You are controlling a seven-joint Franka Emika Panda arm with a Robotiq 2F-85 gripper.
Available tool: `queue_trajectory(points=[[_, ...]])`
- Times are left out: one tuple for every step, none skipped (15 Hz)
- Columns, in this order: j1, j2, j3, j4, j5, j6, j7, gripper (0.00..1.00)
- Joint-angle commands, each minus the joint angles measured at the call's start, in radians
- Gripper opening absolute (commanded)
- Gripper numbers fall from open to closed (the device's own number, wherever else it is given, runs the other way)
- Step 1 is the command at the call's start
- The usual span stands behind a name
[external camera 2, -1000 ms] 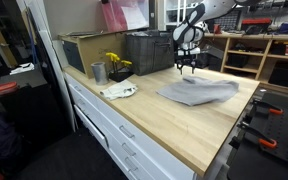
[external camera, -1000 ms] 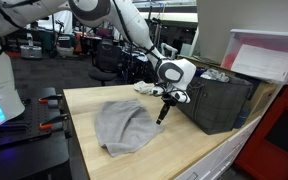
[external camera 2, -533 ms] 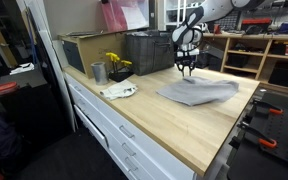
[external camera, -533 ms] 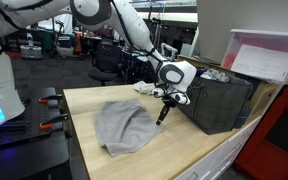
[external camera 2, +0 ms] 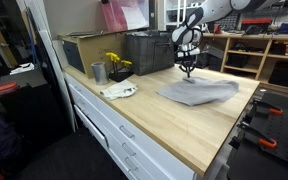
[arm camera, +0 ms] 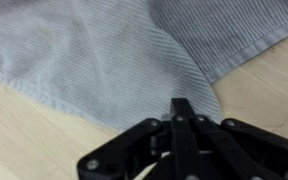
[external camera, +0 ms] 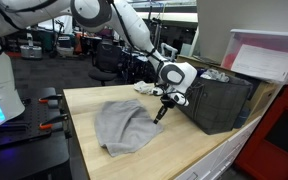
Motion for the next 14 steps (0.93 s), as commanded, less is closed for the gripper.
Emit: queue_trajectory(points=[[-0.007, 0.021, -0.005, 0.069, -0.016, -0.113, 0.023, 0.00], [-0.008, 0.022, -0.006, 0.078, -0.016, -0.124, 0.023, 0.00], [-0.010, 0.022, -0.006, 0.083, -0.011, -0.121, 0.024, 0.00], [-0.010, 0.022, -0.006, 0.089, -0.009, -0.113, 0.026, 0.00], [-0.013, 0.028, -0.005, 0.097, -0.007, -0.103, 0.026, 0.26], [-0.012, 0.035, -0.006, 0.105, -0.010, -0.096, 0.027, 0.28], [-0.011, 0.042, -0.009, 0.113, -0.016, -0.095, 0.028, 0.34], [-0.011, 0.044, -0.009, 0.117, -0.017, -0.100, 0.028, 0.43], [-0.010, 0.045, -0.011, 0.120, -0.020, -0.106, 0.030, 0.49], [-0.009, 0.049, -0.014, 0.124, -0.024, -0.111, 0.033, 0.56], [-0.006, 0.052, -0.017, 0.127, -0.031, -0.116, 0.033, 0.65], [-0.006, 0.056, -0.019, 0.131, -0.035, -0.119, 0.032, 0.72], [-0.006, 0.058, -0.021, 0.134, -0.040, -0.124, 0.032, 0.80], [-0.006, 0.060, -0.023, 0.137, -0.048, -0.127, 0.033, 0.36]])
